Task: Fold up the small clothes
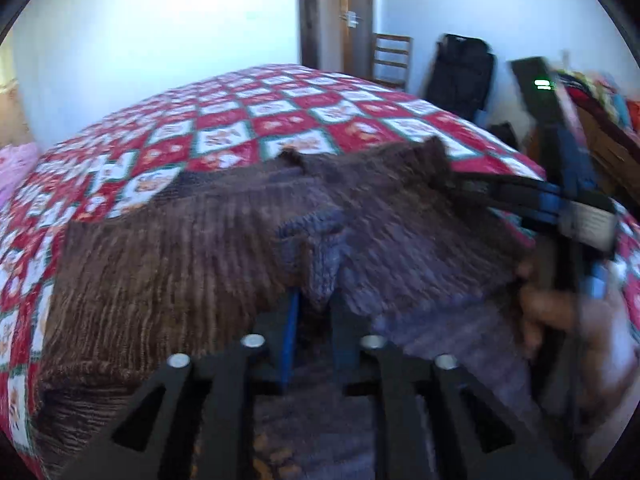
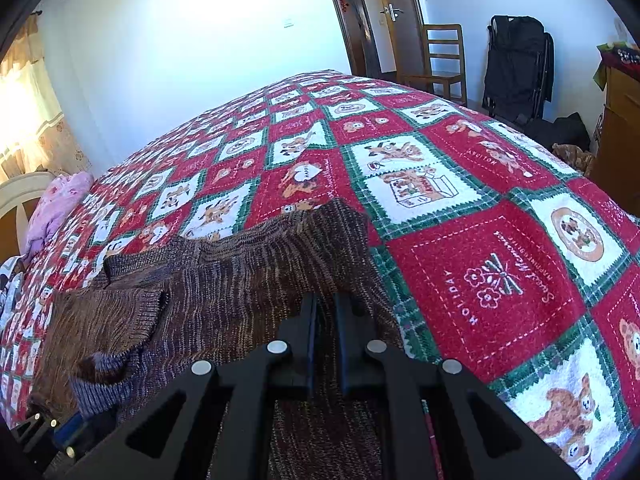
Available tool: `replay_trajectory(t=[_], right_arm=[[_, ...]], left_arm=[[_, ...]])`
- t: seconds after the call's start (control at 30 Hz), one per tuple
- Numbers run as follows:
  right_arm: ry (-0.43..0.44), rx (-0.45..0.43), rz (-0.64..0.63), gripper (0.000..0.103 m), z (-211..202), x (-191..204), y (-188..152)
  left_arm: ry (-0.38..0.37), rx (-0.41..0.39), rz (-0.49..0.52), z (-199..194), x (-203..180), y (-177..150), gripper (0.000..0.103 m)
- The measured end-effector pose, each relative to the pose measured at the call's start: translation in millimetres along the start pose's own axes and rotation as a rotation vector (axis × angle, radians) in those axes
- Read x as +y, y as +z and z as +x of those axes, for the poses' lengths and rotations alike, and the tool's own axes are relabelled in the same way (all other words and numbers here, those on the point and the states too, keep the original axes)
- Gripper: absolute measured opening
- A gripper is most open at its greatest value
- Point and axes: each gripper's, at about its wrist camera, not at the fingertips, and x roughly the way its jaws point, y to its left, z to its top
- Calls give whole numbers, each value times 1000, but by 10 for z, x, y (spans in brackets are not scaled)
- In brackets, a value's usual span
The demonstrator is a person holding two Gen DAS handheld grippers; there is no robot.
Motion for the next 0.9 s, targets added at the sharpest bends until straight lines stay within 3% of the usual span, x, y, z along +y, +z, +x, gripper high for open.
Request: replay_trajectory(t=[0.03,0.1,0.27,0.37,0.43,0.47,0.5,0.53,0.57,0.6,0.73,0.83,0.9], right_arm=[[0,1,0,9,1,1,1],[5,4,4,9,3,-7,0],[23,63,59,9,-60,-36,89],[145,-39,35,10,-469,200,92],[223,-17,-29,10,-611,480,9],[261,23,-49,14,-600,591,-48],[300,92,-55,27,-531,711,-148],[308,123,-48,35,-480,761,-221],[313,147,-43,50,-429,809,-301],[306,161,-44,52,-371,855,-391],[302,164,-23,52,-312,927,-552],[256,170,-115,50,-282,1062,-583],[192,178,-201,20,-261,1154,-596]], left_arm=[[-39,9,1,-63,-18,-8,67],[-79,7,-28,-257,-47,-96,84],[-114,-31,-184,-654,268,-317,84],[-68,-41,-266,-712,573,-404,84],[-37,-51,-317,-745,794,-464,84],[-13,-59,-348,-773,902,-498,84],[7,-61,-371,-763,986,-509,84],[19,-64,-391,-775,1051,-528,84],[28,-68,-407,-792,1109,-542,84],[50,-74,-421,-812,1177,-555,84],[105,-90,-426,-893,1336,-599,84],[129,-96,-465,-915,1471,-646,84],[131,-92,-494,-896,1530,-646,84]])
